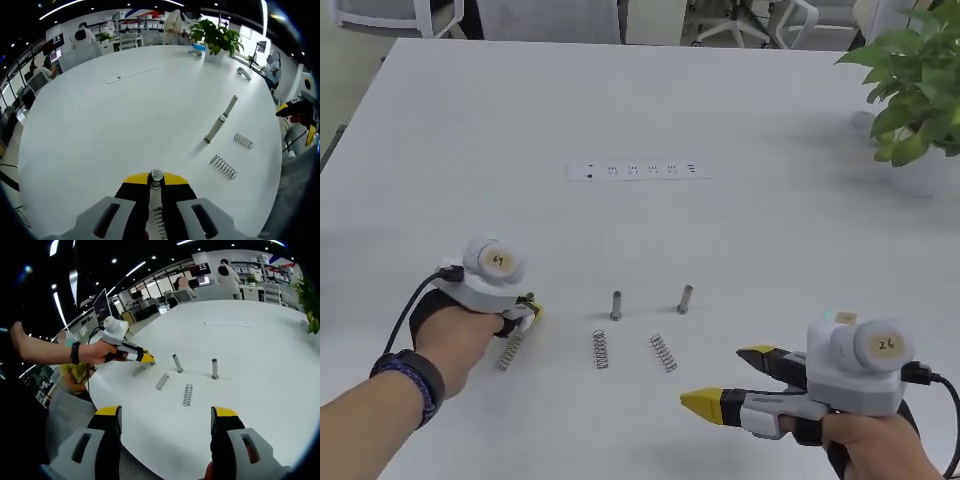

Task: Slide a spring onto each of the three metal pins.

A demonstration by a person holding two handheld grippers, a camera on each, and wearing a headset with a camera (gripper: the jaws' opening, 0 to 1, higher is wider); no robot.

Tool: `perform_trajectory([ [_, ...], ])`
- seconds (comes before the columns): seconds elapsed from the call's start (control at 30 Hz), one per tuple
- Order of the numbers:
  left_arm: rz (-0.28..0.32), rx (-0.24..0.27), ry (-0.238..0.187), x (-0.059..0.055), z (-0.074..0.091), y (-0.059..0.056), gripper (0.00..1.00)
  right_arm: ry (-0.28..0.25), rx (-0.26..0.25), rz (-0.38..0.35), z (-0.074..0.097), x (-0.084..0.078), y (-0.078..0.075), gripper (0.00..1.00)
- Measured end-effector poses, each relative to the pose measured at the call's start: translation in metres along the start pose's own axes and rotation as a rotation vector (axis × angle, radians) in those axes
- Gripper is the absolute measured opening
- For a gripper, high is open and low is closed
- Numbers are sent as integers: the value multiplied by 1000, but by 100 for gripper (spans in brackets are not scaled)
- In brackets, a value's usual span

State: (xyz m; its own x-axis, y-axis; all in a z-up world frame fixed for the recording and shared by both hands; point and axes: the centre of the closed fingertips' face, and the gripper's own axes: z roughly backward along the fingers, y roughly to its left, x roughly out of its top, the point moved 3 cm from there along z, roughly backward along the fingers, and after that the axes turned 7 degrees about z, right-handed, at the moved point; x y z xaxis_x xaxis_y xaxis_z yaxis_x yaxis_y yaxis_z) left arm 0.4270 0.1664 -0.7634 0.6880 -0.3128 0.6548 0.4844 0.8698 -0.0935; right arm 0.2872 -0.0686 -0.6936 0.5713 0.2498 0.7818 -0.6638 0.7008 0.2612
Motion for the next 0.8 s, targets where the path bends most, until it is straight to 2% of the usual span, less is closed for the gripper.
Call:
perform_trajectory([
  [0.57, -9, -1, 14, -2, -5, 2, 0, -2, -4, -8, 3, -3, 0, 71],
  [0.7, -2, -4, 24, -4, -6, 2, 1, -3, -5, -7, 2, -2, 1, 71],
  [0.8, 6, -12, 47, -9, -9, 1, 5, -4, -6, -6, 2, -2, 0, 71],
])
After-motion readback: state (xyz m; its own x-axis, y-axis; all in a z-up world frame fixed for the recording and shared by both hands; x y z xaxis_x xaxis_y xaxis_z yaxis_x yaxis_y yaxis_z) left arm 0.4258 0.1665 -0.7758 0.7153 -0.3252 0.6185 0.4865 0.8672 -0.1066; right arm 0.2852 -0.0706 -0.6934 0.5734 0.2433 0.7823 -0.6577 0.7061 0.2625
